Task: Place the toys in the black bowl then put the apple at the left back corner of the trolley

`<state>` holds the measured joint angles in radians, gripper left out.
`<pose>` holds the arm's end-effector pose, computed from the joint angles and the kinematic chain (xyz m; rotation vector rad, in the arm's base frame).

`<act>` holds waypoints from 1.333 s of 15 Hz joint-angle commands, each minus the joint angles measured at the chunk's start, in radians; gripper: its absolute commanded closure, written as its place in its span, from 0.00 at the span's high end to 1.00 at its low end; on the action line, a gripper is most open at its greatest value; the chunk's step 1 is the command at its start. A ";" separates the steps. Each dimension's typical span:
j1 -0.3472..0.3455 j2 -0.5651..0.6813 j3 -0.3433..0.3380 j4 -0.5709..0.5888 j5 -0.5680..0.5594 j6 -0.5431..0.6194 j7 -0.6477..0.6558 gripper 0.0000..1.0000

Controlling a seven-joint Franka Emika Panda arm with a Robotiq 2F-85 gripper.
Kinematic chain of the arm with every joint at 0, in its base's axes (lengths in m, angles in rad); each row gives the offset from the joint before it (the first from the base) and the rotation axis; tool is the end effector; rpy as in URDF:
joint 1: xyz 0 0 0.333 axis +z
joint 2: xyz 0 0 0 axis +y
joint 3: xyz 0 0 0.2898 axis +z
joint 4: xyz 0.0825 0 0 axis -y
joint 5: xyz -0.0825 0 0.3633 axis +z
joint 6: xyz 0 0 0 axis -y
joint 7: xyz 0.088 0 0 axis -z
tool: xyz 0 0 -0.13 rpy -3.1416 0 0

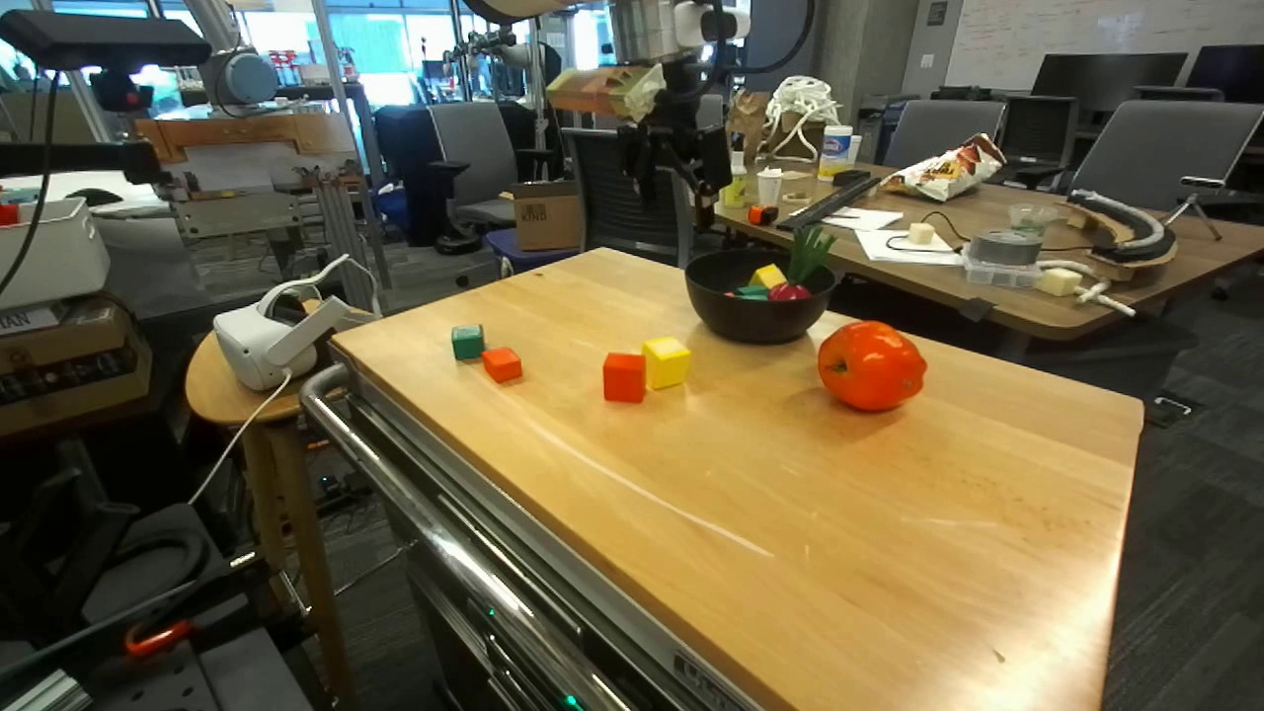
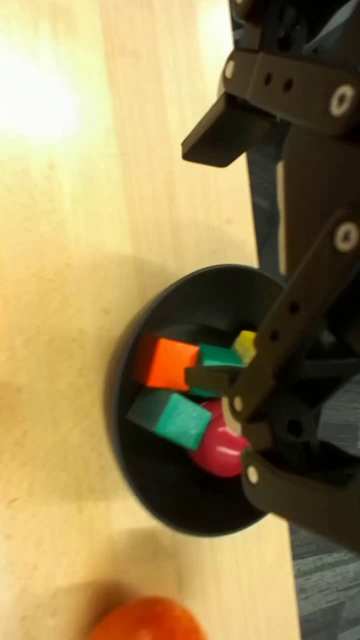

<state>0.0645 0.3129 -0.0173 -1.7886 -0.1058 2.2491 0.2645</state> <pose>0.6286 0.0255 0.3552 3.0542 -0.2383 0.2456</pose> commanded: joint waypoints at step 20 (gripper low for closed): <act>-0.065 -0.086 -0.075 -0.316 0.062 0.137 0.238 1.00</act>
<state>0.0093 0.2094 -0.0984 -2.0933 -0.0891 2.3276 0.5173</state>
